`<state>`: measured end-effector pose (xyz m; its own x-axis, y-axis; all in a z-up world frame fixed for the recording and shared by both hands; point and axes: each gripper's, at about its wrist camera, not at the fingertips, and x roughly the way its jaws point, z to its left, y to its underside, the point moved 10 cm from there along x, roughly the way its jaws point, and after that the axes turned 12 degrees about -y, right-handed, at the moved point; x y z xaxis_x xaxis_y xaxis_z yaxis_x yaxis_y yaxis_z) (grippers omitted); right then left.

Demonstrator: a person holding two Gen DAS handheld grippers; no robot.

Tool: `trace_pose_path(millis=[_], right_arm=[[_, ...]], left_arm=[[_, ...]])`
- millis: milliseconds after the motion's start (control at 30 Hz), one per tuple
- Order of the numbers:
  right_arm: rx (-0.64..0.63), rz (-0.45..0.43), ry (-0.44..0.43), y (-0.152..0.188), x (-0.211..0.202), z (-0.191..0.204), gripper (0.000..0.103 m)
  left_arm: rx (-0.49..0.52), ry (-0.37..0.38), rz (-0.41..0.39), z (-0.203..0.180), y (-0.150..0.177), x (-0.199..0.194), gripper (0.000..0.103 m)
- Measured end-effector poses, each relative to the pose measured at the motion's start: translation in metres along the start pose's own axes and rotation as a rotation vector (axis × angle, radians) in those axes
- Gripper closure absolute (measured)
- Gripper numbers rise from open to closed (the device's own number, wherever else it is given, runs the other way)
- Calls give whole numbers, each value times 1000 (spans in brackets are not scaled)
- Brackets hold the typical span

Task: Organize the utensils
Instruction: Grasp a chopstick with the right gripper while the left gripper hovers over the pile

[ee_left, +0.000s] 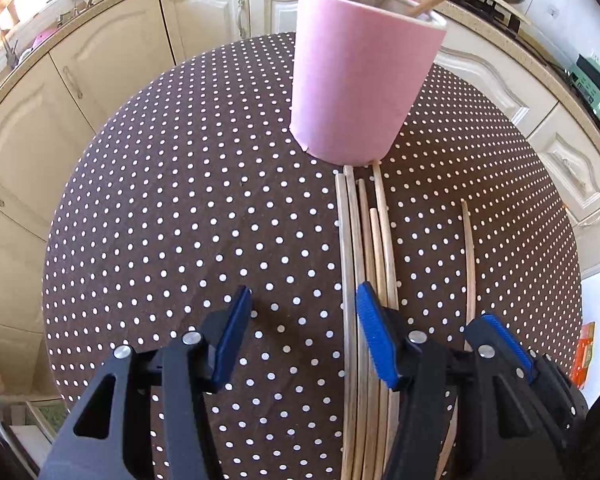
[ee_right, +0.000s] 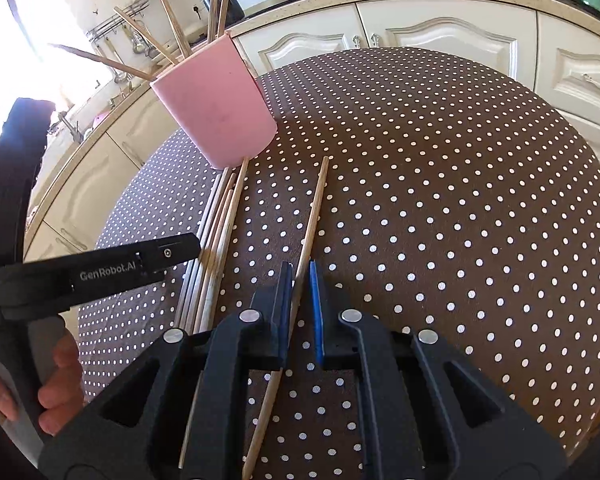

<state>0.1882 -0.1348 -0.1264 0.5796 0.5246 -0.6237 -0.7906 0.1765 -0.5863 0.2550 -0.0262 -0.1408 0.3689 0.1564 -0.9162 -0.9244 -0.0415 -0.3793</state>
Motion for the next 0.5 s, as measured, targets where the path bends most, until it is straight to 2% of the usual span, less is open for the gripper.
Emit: trace_pose_path(millis=[133,200,300,433,500], right_arm=[[3,0,-11,1,-3,-1,94],[9,4,-19,0,-3,-3,94],[15,9,-30,-3,-1,-6,94],[1,8,-20,-5,0,-5,94],[9,1,-23,-5,0,-5,94]], left_arm=[[26,-47,35,6,3,1,48],[63,-36,58,2,7,2,48],[75,-76,22,1,10,0,44],[46,-71,0,1,0,1,44],[87,-50,-61,-1,-1,-1,59]])
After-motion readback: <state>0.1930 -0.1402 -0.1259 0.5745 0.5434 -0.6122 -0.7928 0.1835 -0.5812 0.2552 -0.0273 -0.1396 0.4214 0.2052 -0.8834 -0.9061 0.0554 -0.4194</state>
